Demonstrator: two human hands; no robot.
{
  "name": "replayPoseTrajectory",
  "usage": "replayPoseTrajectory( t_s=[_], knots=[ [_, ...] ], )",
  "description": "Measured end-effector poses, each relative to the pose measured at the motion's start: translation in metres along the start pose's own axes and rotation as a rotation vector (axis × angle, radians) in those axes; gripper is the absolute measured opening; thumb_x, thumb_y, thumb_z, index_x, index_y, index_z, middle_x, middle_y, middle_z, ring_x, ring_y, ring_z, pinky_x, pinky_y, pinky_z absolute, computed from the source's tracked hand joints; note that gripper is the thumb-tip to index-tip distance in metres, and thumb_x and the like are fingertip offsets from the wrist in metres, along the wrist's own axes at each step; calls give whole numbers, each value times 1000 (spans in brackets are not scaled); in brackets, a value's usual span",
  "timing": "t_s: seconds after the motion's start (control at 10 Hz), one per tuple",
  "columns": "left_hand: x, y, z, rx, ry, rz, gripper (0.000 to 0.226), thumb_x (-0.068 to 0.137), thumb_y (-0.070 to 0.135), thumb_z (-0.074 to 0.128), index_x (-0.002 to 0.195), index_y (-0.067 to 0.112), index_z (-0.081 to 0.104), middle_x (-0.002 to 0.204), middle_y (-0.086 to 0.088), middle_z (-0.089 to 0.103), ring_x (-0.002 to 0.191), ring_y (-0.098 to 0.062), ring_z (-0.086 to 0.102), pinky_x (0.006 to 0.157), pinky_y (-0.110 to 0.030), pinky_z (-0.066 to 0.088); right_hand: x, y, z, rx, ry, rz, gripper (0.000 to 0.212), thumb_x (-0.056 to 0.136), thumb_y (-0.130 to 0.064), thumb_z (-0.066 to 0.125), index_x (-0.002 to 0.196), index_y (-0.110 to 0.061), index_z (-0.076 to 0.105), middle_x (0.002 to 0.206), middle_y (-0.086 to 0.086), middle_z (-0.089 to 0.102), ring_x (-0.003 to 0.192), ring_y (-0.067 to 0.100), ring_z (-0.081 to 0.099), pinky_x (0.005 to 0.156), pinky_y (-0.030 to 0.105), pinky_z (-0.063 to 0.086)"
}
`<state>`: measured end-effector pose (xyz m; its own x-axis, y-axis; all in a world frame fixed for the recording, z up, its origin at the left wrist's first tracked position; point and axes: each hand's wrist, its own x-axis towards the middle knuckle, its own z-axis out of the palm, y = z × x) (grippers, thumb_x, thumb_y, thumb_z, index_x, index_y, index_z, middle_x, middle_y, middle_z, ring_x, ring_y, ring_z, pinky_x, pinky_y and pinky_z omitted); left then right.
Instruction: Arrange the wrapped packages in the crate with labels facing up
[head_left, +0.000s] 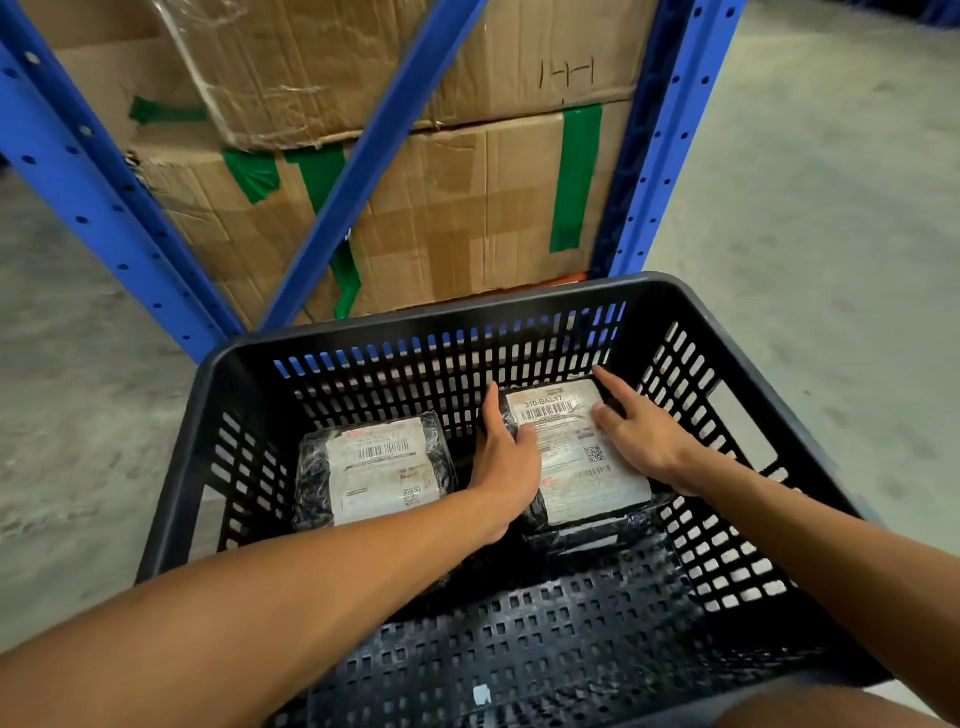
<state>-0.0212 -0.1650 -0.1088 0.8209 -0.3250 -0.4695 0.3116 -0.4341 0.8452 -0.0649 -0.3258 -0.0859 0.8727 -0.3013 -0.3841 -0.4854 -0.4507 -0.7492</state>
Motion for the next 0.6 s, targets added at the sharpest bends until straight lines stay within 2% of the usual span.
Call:
replayPoseTrajectory(
  t_s=[0.1,0.2,0.3,0.4,0.5,0.6],
  knots=[
    [0,-1,2,-24,-23,36,67,109,27,34,155,49,-10,169,-1,13,129,-20,48,84,-26,41,1,4,0,-9,21,-22,57,104,-31,39,157,-34,15,139,8,58,104,23,67,94,38,54],
    [3,-2,1,-64,-40,44,68,109,23,36,156,50,-6,170,3,8,152,-25,22,104,-32,31,1,8,-2,19,19,5,59,104,-29,40,157,-32,15,139,9,58,105,24,68,96,42,54],
    [6,-5,-2,-69,-77,26,69,109,22,36,156,48,-6,170,1,6,152,-25,20,118,-43,24,2,8,-3,35,1,25,59,104,-27,40,157,-30,15,134,8,61,102,23,69,96,41,54],
    [4,-1,-8,36,-109,4,68,109,26,36,157,46,-9,170,-5,12,111,-11,53,84,-24,48,2,7,-4,-10,-24,36,59,104,-30,40,156,-30,14,134,8,61,103,24,68,97,42,53],
    [7,6,-15,153,-151,-6,71,108,29,39,158,43,-10,166,-9,24,64,0,37,55,-17,33,7,5,-9,-162,6,65,63,98,-40,45,155,-34,19,143,15,52,116,31,62,106,45,46],
    [-1,26,-33,211,-160,-7,74,105,25,43,159,39,-4,157,-15,42,72,-12,57,67,-27,53,11,-7,-7,-346,166,2,59,96,-39,48,151,-25,33,146,20,41,123,39,54,111,44,39]
  ],
)
